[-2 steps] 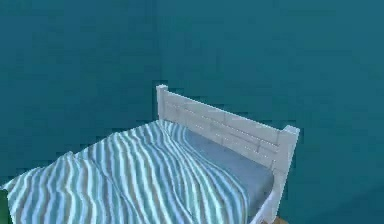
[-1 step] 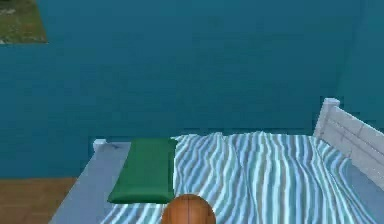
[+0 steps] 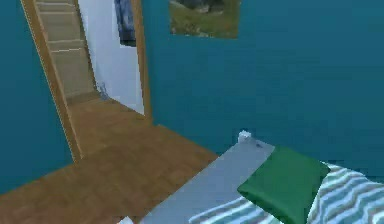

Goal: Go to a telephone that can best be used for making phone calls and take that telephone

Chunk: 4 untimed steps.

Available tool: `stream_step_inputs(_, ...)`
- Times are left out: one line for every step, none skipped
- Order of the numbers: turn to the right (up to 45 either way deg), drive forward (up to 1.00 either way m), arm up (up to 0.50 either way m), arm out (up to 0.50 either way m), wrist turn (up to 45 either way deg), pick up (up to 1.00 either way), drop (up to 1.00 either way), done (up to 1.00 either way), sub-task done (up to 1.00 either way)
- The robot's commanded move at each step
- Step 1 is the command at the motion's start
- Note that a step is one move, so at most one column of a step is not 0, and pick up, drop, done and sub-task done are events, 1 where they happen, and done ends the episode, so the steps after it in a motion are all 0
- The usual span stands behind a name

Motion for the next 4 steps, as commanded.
stream_step_inputs(-21.0,0.0,0.0,0.0,0.0,0.0,0.0,0.0,0.0)
stream_step_inputs(0.0,0.0,0.5,0.0,0.0,0.0,0.0,0.0,0.0)
stream_step_inputs(0.0,0.0,0.1,0.0,0.0,0.0,0.0,0.0,0.0)
stream_step_inputs(0.0,0.0,0.0,0.32,0.0,0.0,0.0,0.0,0.0)
